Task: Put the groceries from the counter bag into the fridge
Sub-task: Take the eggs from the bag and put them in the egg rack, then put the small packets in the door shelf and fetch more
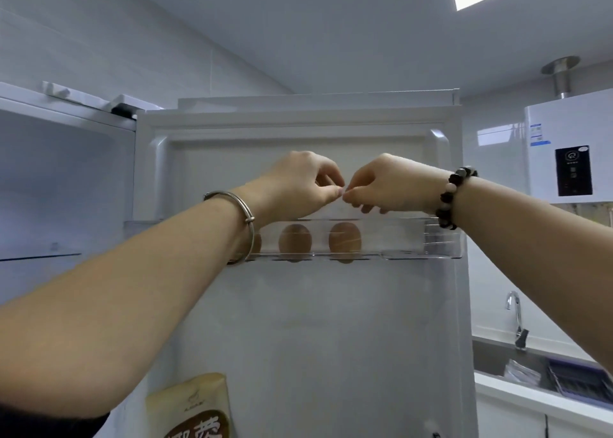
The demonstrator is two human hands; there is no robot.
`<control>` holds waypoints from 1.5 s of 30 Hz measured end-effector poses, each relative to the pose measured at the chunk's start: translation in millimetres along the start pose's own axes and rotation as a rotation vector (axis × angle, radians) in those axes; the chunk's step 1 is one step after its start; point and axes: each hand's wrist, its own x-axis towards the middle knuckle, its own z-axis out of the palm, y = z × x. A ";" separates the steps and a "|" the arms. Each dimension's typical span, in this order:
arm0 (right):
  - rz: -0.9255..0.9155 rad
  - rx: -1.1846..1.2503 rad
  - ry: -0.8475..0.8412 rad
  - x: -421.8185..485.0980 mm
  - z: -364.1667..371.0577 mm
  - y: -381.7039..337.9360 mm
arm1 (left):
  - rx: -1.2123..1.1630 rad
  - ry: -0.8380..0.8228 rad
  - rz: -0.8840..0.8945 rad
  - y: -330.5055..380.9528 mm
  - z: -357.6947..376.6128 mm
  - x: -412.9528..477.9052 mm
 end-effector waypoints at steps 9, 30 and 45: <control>-0.137 -0.132 0.634 -51.0 4.3 45.8 | 0.219 0.467 0.186 32.4 49.1 -5.9; 0.743 -0.910 0.486 -394.2 -61.8 181.8 | -0.221 0.326 0.624 345.6 231.3 -39.3; 1.329 -1.058 0.374 -735.0 -144.7 200.5 | -0.725 -0.029 0.846 685.6 290.8 -187.9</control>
